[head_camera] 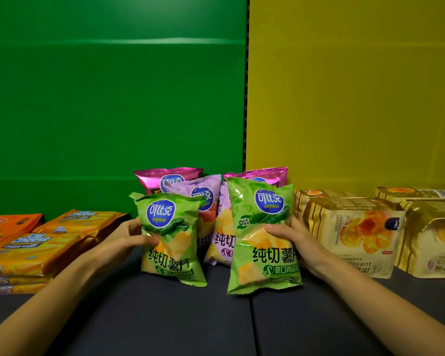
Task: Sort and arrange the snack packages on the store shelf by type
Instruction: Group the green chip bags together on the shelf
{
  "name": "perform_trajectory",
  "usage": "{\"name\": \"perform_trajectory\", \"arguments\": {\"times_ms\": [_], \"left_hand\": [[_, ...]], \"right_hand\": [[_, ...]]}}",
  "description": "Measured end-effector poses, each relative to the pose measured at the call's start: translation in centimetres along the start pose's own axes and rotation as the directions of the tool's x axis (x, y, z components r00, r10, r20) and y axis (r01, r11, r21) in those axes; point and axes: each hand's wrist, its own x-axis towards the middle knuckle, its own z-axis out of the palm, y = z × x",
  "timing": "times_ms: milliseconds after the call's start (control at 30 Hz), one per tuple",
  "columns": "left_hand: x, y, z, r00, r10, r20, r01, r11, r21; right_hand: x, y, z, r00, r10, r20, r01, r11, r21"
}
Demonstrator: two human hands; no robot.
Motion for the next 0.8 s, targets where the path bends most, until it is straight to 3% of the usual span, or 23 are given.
{"name": "perform_trajectory", "arguments": {"times_ms": [267, 400, 533, 667, 800], "left_hand": [[-2.3, 0.0, 0.9, 0.981, 0.129, -0.144, -0.112, 0.986, 0.122], [-3.4, 0.5, 2.8, 0.976, 0.124, -0.177, -0.109, 0.989, 0.097], [-4.5, 0.1, 5.6, 0.981, 0.058, -0.186, -0.078, 0.991, -0.104], [-5.4, -0.3, 6.4, 0.983, 0.082, -0.164, -0.069, 0.994, 0.085], [-5.8, 0.2, 7.1, 0.991, 0.049, -0.121, -0.041, 0.997, 0.063]], "right_hand": [[-2.8, -2.0, 3.1, 0.978, -0.140, -0.156, 0.129, 0.989, -0.077], [-3.6, -2.2, 3.4, 0.985, -0.068, -0.158, 0.061, 0.997, -0.052], [-4.3, -2.1, 4.1, 0.988, 0.013, -0.151, -0.008, 0.999, 0.032], [-5.1, -2.3, 5.0, 0.993, 0.080, -0.092, -0.071, 0.992, 0.107], [-5.5, -2.5, 4.8, 0.991, 0.092, -0.102, -0.078, 0.988, 0.131]]}}
